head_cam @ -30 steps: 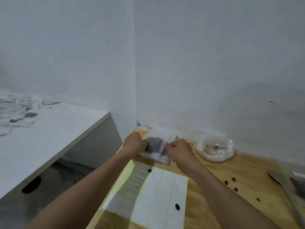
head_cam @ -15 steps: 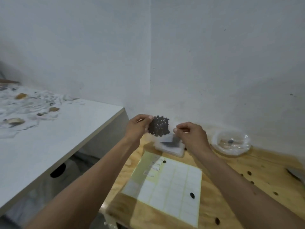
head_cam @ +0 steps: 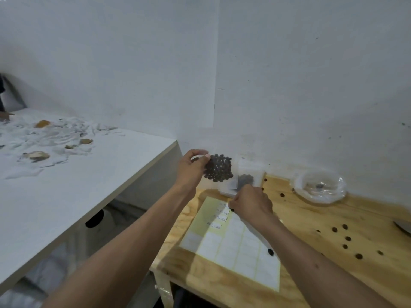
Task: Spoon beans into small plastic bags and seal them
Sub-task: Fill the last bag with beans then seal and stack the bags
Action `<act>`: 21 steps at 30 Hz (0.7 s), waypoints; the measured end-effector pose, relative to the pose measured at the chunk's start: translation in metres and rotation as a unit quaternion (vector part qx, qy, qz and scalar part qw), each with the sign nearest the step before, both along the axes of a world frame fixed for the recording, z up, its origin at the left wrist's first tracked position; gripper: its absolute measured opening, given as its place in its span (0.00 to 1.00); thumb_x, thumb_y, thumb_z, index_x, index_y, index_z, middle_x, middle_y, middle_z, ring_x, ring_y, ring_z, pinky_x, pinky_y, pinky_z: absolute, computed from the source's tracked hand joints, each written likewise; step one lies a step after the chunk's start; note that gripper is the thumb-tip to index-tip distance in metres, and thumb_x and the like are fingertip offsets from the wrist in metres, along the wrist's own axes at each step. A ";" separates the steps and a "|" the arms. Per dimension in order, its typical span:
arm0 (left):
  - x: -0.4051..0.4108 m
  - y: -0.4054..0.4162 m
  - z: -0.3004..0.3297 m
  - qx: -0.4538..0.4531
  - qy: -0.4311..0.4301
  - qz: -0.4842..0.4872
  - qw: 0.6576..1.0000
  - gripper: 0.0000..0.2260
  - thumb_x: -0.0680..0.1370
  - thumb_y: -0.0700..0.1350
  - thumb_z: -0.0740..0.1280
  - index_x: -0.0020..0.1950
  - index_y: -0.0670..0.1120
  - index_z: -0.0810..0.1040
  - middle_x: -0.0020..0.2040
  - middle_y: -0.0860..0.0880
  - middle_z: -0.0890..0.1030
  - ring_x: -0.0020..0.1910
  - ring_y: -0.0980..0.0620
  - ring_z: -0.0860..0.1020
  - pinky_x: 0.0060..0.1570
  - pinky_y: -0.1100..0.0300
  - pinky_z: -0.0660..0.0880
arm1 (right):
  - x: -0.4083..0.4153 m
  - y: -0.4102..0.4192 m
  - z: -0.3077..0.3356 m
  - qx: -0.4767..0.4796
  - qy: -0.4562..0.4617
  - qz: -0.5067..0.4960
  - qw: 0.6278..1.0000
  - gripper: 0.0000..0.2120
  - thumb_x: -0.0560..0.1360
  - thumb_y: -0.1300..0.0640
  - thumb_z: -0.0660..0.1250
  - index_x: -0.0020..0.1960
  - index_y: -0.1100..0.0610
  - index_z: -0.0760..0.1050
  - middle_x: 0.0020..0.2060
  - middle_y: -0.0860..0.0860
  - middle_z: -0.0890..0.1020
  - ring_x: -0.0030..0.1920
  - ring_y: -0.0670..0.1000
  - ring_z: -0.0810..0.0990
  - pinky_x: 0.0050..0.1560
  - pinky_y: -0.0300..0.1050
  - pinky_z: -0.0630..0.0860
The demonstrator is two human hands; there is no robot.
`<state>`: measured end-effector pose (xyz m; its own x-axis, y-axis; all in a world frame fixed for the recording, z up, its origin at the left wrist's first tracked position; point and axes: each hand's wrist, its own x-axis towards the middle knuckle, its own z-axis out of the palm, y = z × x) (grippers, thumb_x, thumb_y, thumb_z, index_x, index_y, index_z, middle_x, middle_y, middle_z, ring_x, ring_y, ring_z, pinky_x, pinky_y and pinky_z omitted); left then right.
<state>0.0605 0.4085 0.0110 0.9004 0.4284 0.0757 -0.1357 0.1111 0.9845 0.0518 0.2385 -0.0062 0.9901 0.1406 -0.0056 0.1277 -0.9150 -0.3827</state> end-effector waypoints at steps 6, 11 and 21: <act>-0.001 0.003 -0.002 -0.010 0.021 -0.002 1.000 0.02 0.79 0.41 0.70 0.48 0.47 0.81 0.48 0.44 0.84 0.47 0.46 0.81 0.51 0.47 0.79 | -0.001 0.007 0.002 0.031 0.034 -0.035 0.998 0.04 0.72 0.61 0.69 0.39 0.57 0.75 0.35 0.51 0.77 0.36 0.55 0.76 0.30 0.40 0.65; -0.006 0.005 -0.004 -0.010 0.031 0.015 0.999 0.03 0.81 0.45 0.68 0.50 0.46 0.80 0.46 0.48 0.82 0.44 0.50 0.79 0.49 0.51 0.77 | -0.002 0.008 0.002 0.074 0.056 -0.033 0.995 0.10 0.75 0.56 0.66 0.37 0.57 0.71 0.31 0.50 0.74 0.33 0.54 0.73 0.32 0.41 0.66; -0.013 -0.008 0.011 0.020 0.044 0.012 0.999 0.08 0.83 0.44 0.62 0.58 0.47 0.80 0.53 0.47 0.80 0.49 0.52 0.79 0.42 0.60 0.76 | -0.007 -0.032 0.065 0.352 0.017 0.021 0.936 0.03 0.73 0.62 0.73 0.41 0.59 0.84 0.34 0.55 0.87 0.34 0.54 0.84 0.44 0.53 0.83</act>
